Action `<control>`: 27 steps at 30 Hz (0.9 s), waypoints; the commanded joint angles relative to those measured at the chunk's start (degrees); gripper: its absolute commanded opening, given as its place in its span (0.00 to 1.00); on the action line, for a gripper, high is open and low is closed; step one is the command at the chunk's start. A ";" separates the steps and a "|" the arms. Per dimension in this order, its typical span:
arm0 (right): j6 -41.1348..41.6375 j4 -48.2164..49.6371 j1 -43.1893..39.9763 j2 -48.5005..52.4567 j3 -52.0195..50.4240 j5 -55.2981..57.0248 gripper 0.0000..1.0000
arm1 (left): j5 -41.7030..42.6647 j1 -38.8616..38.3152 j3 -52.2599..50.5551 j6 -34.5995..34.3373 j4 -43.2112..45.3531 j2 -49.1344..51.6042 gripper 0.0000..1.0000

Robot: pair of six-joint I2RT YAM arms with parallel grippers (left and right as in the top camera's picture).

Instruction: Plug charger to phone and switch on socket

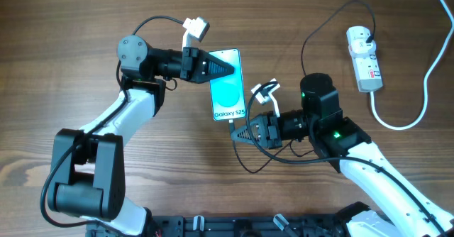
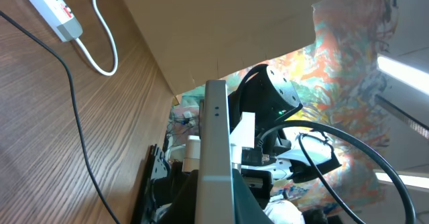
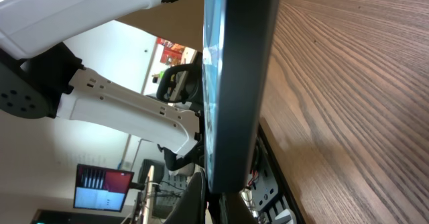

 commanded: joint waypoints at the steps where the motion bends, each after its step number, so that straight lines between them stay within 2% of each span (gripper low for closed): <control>1: 0.37 0.31 0.20 0.31 -0.04 -1.31 0.04 | 0.20 -0.20 0.98 -0.52 0.17 -0.31 0.04; 27: 0.33 2.03 -1.70 0.57 0.07 -0.55 0.04 | 0.46 -3.21 -1.16 -0.50 0.68 -0.31 0.04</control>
